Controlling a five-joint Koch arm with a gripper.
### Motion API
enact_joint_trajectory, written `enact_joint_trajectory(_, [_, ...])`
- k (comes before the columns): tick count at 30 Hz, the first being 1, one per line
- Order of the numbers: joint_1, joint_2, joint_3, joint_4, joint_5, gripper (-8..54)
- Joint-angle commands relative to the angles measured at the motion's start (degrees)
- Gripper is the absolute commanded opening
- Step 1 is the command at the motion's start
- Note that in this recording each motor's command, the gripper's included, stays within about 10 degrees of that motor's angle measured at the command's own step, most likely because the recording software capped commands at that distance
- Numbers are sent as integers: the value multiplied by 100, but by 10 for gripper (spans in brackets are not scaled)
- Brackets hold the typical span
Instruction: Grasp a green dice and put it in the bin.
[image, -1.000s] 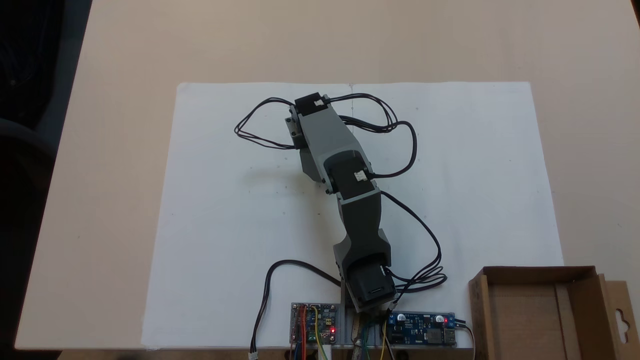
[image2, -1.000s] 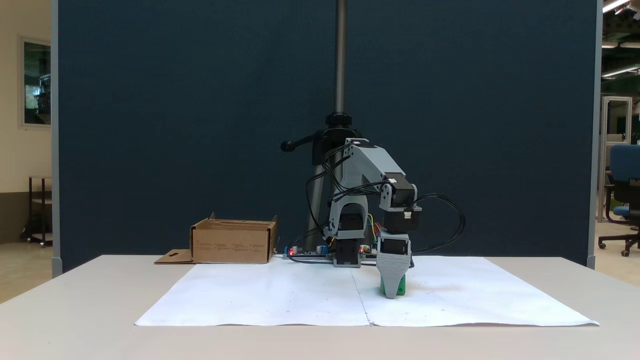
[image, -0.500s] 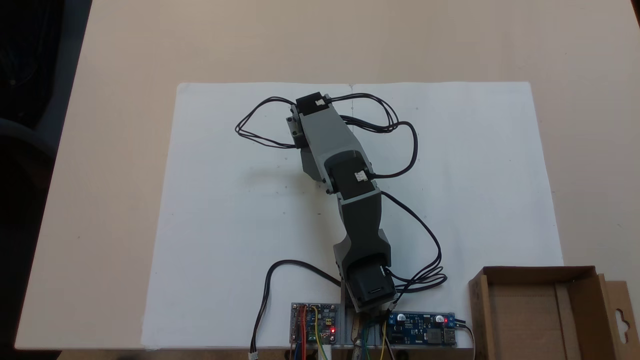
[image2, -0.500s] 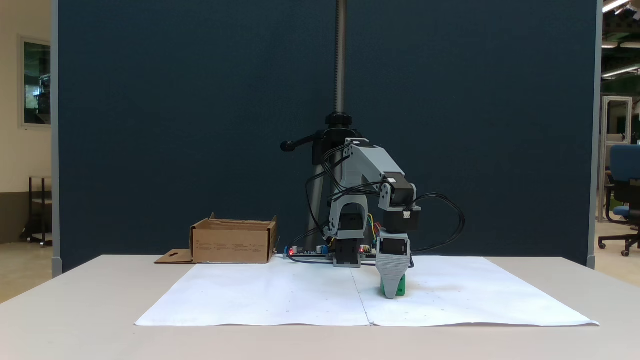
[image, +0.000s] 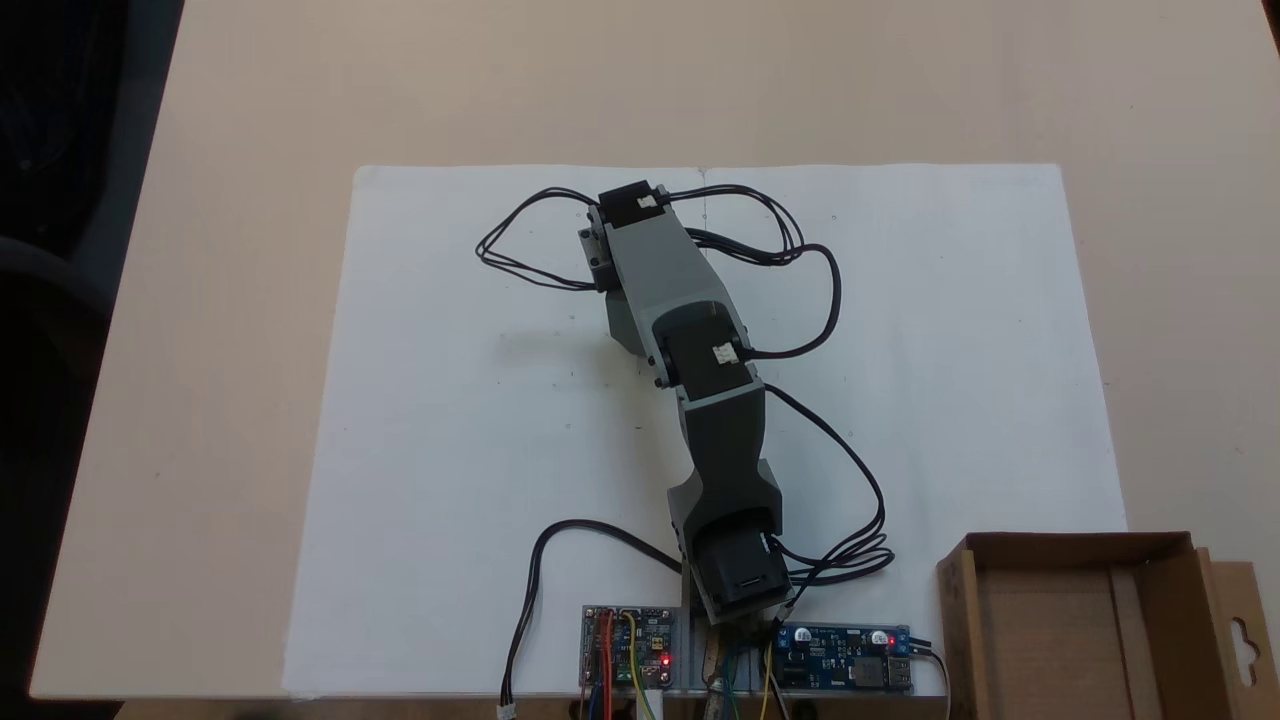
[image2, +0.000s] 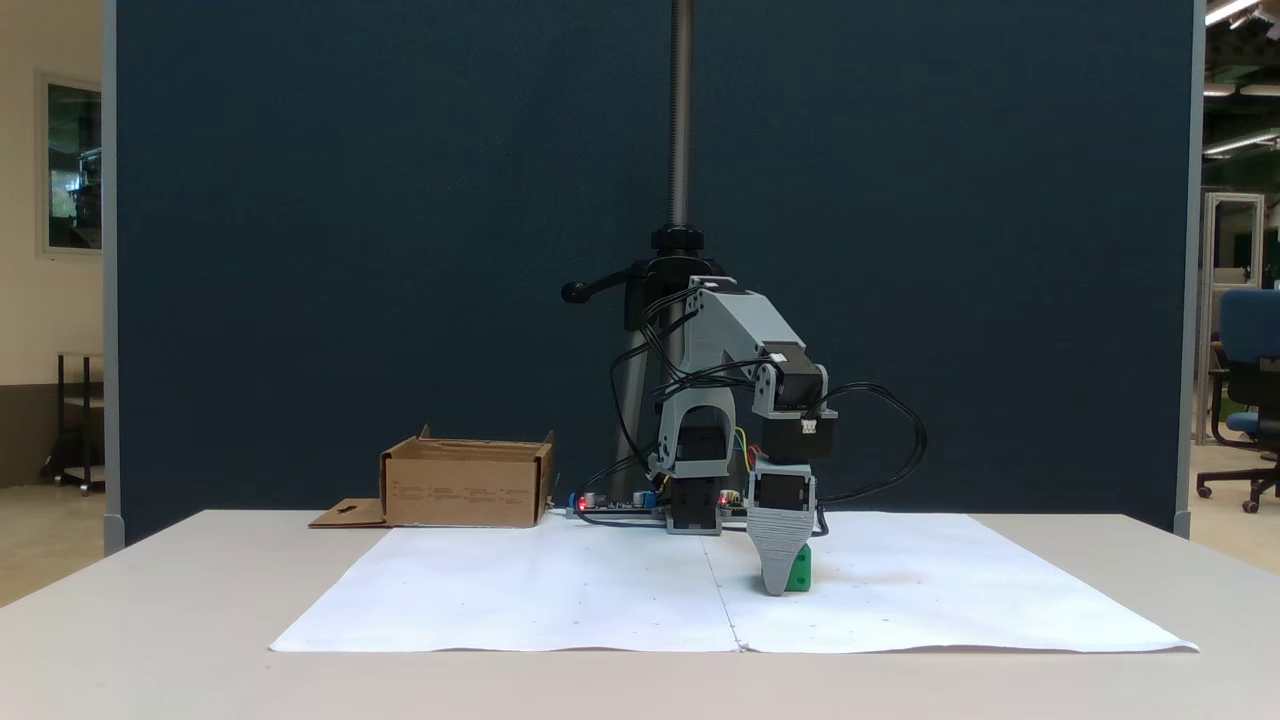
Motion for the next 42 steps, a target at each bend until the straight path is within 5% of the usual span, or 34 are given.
enact_joint_trajectory(1, [-35,88,-88,0,387,272])
enact_joint_trajectory(19, [-246,62,-88,-35,404,269])
enact_joint_trajectory(23, [-220,149,-79,-26,413,121])
enact_joint_trajectory(33, [202,352,-88,-35,378,117])
enact_joint_trajectory(42, [2197,1573,-466,-255,9,117])
